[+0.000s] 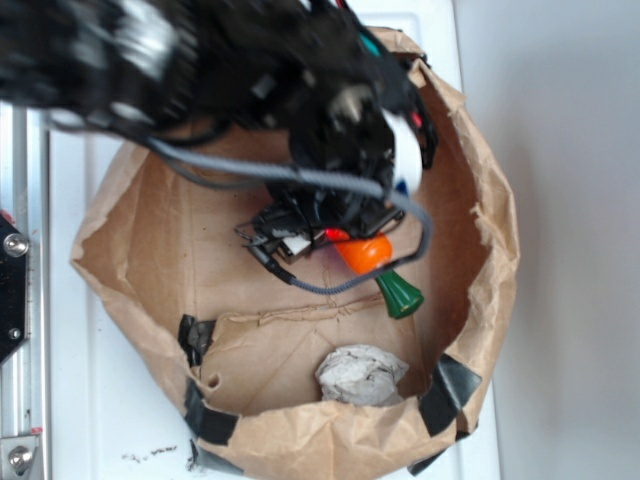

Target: Grab the carrot.

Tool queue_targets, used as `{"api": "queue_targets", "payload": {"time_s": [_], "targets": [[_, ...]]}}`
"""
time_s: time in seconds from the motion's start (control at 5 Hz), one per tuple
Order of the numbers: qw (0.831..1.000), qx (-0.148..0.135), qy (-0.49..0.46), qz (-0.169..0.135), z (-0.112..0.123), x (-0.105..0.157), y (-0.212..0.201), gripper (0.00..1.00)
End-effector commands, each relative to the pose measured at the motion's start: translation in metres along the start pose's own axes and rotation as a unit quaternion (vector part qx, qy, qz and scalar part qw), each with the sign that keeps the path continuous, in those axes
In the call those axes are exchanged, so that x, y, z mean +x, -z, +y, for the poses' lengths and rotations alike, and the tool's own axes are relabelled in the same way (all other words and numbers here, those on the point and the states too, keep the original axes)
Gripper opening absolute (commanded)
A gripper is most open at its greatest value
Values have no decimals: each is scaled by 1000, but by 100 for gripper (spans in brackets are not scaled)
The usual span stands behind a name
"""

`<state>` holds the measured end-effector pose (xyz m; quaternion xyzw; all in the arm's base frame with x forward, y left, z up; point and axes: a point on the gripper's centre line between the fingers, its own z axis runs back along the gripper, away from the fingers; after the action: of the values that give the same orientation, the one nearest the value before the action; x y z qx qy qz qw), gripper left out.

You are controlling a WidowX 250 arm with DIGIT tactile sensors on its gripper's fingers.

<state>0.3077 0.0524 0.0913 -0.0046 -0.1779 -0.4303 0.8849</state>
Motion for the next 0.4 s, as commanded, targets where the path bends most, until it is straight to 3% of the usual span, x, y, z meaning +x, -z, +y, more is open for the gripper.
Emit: {"api": "queue_targets", "payload": {"time_s": [0.0, 0.2], "targets": [[998, 36, -49, -18, -1, 29, -86, 0], [996, 37, -76, -10, 1, 38, -112, 0]]}}
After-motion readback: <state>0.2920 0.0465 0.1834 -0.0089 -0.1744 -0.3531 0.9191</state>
